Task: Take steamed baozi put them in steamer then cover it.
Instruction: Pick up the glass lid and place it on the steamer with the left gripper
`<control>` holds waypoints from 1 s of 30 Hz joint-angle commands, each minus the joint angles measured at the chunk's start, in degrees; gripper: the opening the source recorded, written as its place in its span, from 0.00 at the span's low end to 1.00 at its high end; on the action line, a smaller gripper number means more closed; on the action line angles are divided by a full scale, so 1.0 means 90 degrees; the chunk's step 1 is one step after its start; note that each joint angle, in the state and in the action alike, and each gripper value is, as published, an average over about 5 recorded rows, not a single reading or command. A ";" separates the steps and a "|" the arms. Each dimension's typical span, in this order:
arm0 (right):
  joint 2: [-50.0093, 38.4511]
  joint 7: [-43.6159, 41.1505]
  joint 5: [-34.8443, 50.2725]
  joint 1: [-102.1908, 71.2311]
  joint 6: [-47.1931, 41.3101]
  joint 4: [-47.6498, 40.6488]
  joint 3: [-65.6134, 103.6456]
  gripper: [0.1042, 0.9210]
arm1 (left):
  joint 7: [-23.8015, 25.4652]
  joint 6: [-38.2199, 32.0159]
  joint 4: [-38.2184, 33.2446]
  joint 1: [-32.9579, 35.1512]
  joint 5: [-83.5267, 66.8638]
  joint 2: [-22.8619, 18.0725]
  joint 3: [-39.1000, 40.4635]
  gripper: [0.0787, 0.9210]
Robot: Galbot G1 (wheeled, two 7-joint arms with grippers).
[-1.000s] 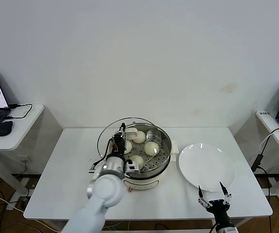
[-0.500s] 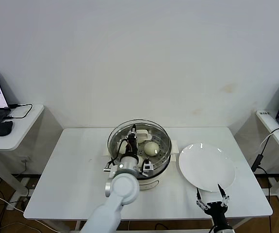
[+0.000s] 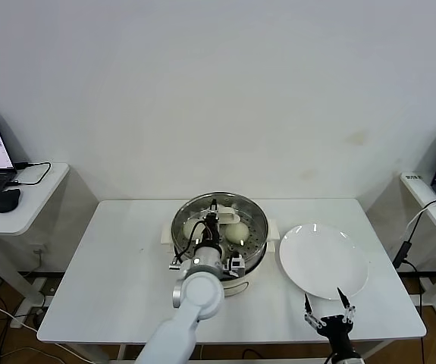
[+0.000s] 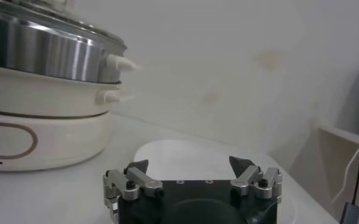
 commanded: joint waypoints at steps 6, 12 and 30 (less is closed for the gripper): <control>-0.0008 -0.0018 -0.0039 -0.0010 0.0021 -0.0023 -0.0028 0.88 | -0.0048 -0.0024 0.0178 0.0027 0.0037 -0.0124 -0.0012 0.08; -0.0012 -0.0025 -0.0066 -0.0023 0.0029 -0.0020 -0.0058 0.88 | -0.0117 -0.0005 0.0047 0.0122 -0.0093 -0.0119 -0.0036 0.09; -0.0040 -0.0037 -0.0121 -0.0138 0.0048 0.0057 -0.0164 0.88 | -0.0944 -0.0149 -0.2283 0.1768 -0.1387 0.0732 -0.0041 0.65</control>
